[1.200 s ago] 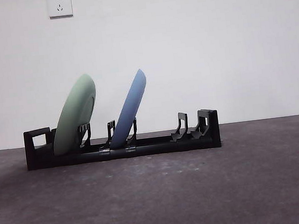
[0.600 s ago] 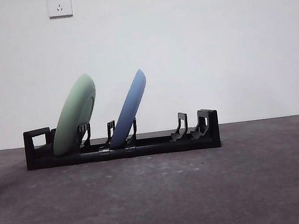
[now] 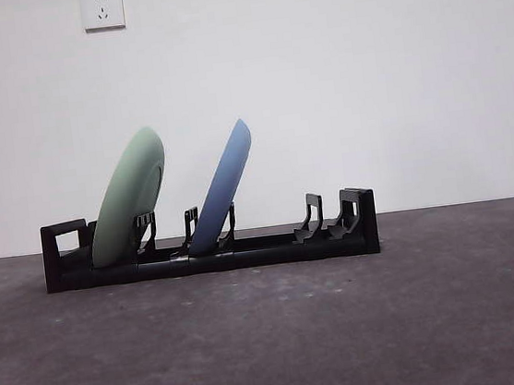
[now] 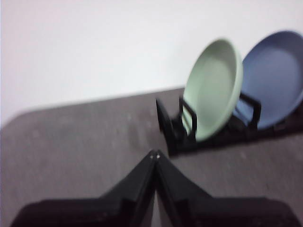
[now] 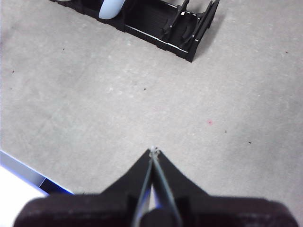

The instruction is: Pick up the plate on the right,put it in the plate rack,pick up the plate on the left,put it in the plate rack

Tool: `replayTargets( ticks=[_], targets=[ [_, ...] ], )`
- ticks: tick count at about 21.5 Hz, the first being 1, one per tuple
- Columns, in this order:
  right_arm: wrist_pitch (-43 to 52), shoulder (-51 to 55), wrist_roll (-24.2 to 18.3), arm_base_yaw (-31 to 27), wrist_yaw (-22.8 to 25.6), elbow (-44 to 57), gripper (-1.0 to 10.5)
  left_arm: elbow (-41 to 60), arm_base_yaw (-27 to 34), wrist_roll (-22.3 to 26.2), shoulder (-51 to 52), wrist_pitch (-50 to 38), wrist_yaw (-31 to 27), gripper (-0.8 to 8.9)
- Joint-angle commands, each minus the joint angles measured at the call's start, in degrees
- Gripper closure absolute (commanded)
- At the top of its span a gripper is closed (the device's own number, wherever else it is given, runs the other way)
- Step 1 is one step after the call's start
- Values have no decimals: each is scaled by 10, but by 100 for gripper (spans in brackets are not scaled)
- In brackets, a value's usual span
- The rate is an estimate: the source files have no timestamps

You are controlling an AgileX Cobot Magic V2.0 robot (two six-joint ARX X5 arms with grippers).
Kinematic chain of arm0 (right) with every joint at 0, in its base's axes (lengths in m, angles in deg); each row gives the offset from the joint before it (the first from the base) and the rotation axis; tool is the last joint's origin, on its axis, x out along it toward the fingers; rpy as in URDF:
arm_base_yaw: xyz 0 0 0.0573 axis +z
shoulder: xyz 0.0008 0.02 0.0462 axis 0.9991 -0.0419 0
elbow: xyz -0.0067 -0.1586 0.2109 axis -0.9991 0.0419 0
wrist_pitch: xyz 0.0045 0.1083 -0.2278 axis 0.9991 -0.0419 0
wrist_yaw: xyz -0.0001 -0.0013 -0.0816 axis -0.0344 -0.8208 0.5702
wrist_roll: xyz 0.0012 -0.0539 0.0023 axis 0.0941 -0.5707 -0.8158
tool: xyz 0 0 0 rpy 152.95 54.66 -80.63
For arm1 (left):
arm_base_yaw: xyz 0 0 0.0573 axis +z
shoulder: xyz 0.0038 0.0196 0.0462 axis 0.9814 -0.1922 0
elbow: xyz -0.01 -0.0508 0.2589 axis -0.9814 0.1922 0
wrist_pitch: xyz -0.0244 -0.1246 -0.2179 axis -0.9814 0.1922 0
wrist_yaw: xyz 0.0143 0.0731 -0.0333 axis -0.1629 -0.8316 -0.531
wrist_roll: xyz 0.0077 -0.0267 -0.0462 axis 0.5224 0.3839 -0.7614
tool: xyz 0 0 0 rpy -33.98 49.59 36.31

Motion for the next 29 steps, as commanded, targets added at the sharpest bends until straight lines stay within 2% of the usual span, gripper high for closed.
replayTargets(
  ticks=[1, 18, 19, 20, 22, 25, 26, 29],
  targets=[
    [-12, -1, 4, 0, 3, 5, 945, 6, 2, -22, 2, 40, -1, 817],
    [-12, 0, 4, 0, 4, 5, 945, 5, 2, -29, -5, 61, 5, 817],
    [-11, 6, 2, -4, 10, 5, 946, 5, 2, -29, -5, 61, 5, 817],
    [-2, 16, -23, -13, 21, 5, 946, 5, 2, -29, -5, 61, 5, 817],
    [69, 45, -29, -54, 19, 10, 945, 5, 2, -29, -6, 61, 5, 817],
    [240, 136, 12, -143, -64, 78, 945, 5, 2, -29, -6, 61, 5, 817],
    [278, 171, 19, -174, -73, 112, 945, 5, 2, -29, -6, 61, 5, 817],
    [367, 270, 9, -255, -47, 241, 945, 5, 2, -29, -6, 61, 5, 817]
  ],
)
